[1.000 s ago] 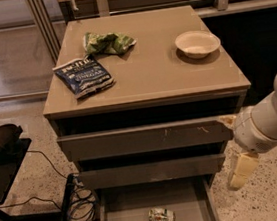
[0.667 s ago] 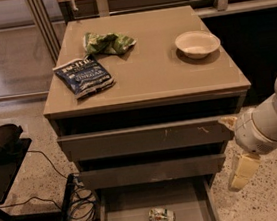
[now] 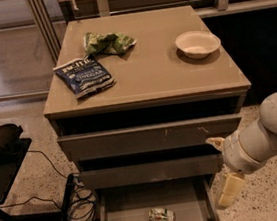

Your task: Pick 7up can from bottom drawer and place on counter

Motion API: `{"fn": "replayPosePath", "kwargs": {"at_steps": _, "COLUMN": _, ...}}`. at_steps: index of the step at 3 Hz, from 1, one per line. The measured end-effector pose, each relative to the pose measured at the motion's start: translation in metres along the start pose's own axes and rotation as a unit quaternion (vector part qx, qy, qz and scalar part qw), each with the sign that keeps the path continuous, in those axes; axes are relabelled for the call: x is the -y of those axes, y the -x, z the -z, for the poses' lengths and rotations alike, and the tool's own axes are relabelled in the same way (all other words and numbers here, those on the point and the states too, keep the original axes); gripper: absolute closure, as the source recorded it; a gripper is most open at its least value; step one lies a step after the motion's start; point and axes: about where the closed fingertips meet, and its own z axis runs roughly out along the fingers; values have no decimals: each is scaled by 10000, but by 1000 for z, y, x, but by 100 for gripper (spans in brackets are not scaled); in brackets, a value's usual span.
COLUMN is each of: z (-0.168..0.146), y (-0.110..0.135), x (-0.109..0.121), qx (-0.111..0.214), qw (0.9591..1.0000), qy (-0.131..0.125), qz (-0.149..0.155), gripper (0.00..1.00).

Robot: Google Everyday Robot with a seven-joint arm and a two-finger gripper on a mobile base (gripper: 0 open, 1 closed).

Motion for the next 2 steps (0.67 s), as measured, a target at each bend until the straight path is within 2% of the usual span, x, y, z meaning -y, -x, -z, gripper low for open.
{"fn": "replayPosePath", "kwargs": {"at_steps": 1, "z": -53, "y": -12, "x": -18, "qx": 570, "qw": 9982, "qy": -74, "qz": -185, "gripper": 0}}
{"fn": "replayPosePath", "kwargs": {"at_steps": 2, "z": -101, "y": -30, "x": -22, "qx": 819, "qw": 9953, "qy": -268, "qz": -435, "gripper": 0}}
